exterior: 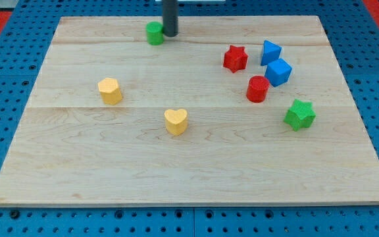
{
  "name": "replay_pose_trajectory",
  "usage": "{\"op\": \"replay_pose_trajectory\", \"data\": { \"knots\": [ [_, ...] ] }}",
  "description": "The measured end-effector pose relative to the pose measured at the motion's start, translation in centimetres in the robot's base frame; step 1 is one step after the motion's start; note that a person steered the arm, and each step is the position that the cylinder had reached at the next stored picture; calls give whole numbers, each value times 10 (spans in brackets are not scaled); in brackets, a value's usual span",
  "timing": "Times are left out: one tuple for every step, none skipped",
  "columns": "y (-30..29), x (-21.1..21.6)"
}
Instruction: Point at the red star
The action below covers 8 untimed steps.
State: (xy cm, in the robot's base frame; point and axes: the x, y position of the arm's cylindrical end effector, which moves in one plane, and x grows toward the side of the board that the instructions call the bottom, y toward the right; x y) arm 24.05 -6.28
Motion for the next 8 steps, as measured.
{"op": "replay_pose_trajectory", "data": {
  "knots": [
    [-27,0],
    [-33,-1],
    [-2,7],
    [26,20],
    [14,66],
    [15,101],
    [62,102],
    [88,127]
  ]
}}
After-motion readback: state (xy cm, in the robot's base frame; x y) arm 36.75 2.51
